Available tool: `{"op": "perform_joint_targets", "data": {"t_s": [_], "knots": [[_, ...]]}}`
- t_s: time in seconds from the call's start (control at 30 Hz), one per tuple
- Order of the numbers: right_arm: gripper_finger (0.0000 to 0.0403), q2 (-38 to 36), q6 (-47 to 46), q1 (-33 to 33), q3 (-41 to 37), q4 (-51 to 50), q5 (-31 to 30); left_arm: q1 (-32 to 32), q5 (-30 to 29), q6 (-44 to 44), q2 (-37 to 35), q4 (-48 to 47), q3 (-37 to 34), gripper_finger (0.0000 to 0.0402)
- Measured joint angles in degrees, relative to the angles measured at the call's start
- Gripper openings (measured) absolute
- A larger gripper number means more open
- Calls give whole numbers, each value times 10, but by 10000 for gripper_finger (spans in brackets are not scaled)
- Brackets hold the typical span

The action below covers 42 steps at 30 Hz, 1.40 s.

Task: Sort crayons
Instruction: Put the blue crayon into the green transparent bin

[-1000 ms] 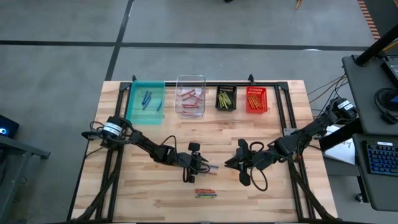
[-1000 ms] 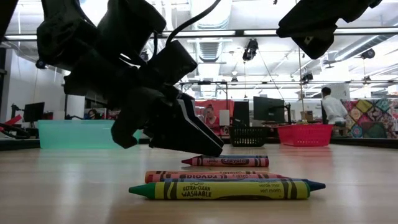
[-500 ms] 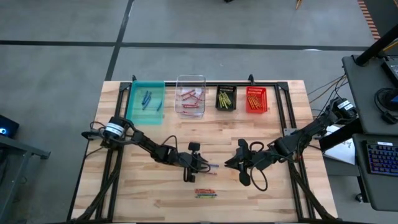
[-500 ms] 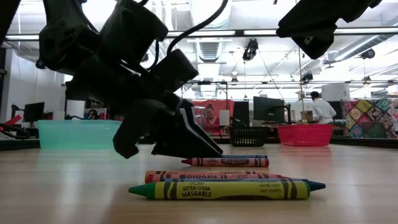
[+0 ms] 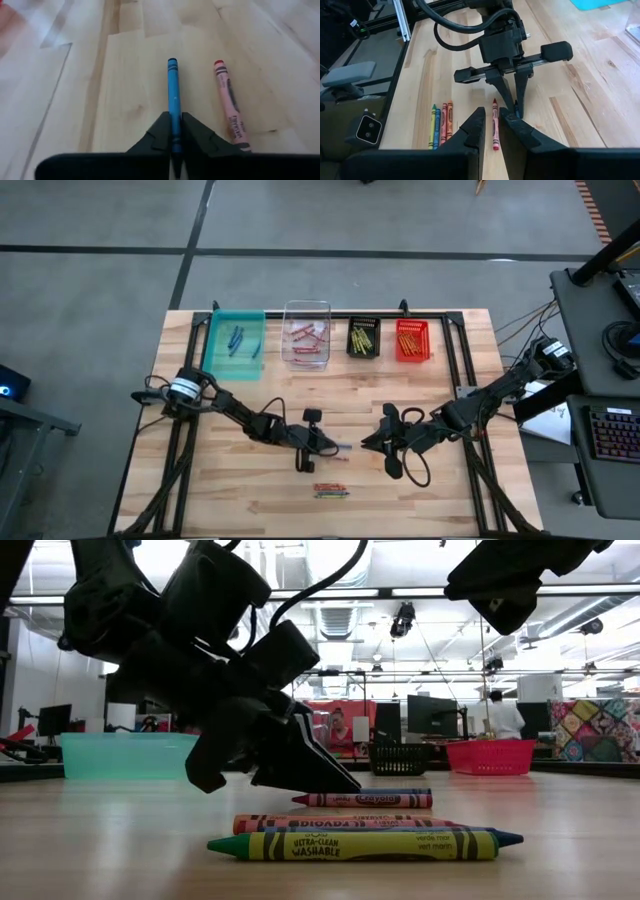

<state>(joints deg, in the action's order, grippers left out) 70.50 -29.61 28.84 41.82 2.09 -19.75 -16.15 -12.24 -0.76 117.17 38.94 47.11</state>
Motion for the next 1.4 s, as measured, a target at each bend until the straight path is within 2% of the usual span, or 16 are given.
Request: {"op": "perform_joint_targets", "data": {"t_s": [0.2, 0.4, 0.6, 0.83, 1.03, 1.13, 1.27, 1.4], "knots": [[43, 0, 0, 0, 0, 0, 0, 4, -5, -33, -31, -18, 0, 3], [43, 0, 0, -1, 0, 2, -3, 7, -16, -81, -119, -107, 0, 1], [43, 0, -4, -8, 4, 3, -15, 13, -67, -120, -239, -282, 0, 1], [43, 0, 2, -18, 8, 2, -14, 42, -120, -122, -378, -524, 0, 0], [43, 0, 7, -24, 8, 0, -14, 99, -174, -13, -482, -721, 0, 0], [43, 0, 15, -27, 8, -1, -14, 141, -192, 75, -528, -806, 1, 0], [43, 0, 17, -33, 8, 0, -14, 238, -223, 226, -569, -922, 1, 0], [43, 0, 17, -36, 8, -1, -14, 360, -183, 241, -576, -969, 0, 0]]}}
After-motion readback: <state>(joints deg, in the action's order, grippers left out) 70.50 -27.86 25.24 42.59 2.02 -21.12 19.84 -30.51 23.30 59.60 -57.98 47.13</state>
